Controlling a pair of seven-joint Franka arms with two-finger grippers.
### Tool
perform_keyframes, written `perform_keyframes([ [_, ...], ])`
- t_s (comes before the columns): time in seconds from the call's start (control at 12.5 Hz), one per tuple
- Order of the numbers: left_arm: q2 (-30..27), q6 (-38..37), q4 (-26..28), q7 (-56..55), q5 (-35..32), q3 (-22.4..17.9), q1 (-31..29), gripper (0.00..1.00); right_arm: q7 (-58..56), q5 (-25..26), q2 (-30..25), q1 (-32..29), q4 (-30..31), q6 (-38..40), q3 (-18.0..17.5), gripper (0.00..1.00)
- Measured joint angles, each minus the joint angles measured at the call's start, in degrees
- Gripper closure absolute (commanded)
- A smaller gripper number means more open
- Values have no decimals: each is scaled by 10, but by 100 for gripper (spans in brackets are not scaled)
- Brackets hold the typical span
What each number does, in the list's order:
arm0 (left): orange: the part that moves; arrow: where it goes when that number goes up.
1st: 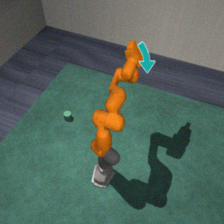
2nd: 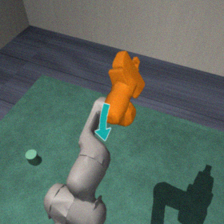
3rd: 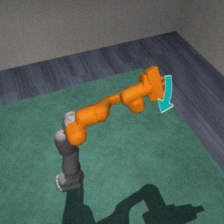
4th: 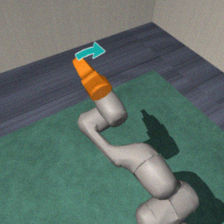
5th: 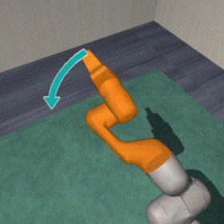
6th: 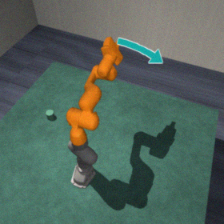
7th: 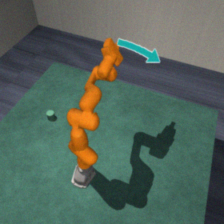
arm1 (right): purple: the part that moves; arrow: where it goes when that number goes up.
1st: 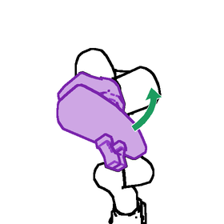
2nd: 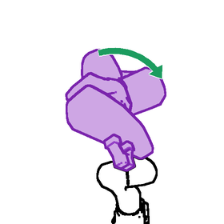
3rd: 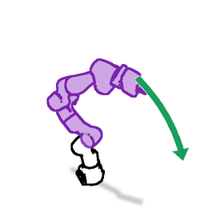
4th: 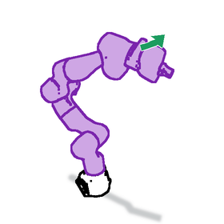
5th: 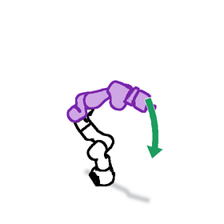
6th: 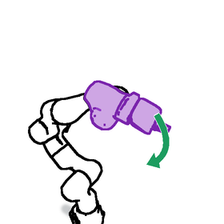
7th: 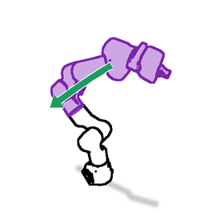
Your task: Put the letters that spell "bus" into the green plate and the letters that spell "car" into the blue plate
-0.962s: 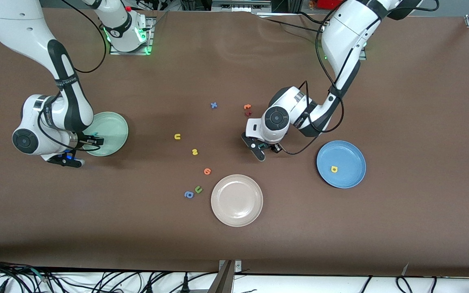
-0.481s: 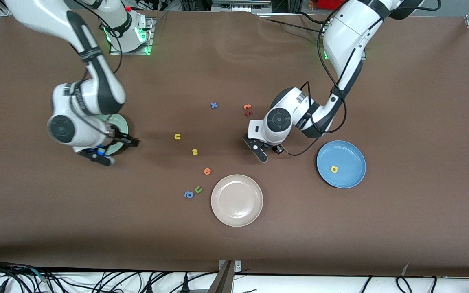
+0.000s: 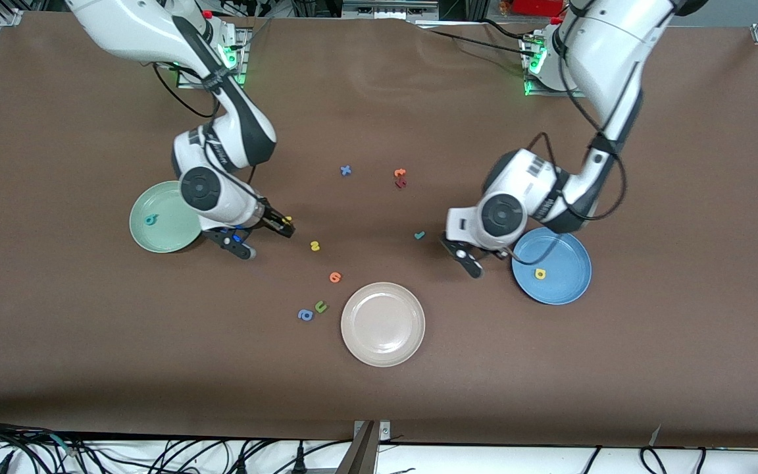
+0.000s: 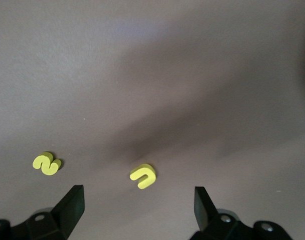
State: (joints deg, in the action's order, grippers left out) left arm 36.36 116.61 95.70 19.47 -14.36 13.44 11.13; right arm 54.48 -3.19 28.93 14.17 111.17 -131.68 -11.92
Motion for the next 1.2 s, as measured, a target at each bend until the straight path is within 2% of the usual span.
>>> perform_keyframes([
  [0.08,0,0,0,14,-16,0,-25,57,3,0,10,1,6,-18,0,4],
  [0.16,0,0,0,28,-18,0,-43,11,4,0,17,1,16,-40,0,5],
  [0.24,0,0,1,36,-19,0,-52,0,4,0,21,1,26,-60,1,8],
  [0.4,0,0,1,37,-19,8,-50,0,5,0,24,1,40,-75,1,12],
  [0.64,0,0,1,-1,-9,44,-41,0,7,0,24,1,46,-75,1,27],
  [0.88,0,5,0,-135,13,72,-27,0,7,0,24,1,49,-76,1,28],
  [1.2,26,53,-20,-343,15,77,41,0,21,0,24,5,49,-76,-1,28],
])
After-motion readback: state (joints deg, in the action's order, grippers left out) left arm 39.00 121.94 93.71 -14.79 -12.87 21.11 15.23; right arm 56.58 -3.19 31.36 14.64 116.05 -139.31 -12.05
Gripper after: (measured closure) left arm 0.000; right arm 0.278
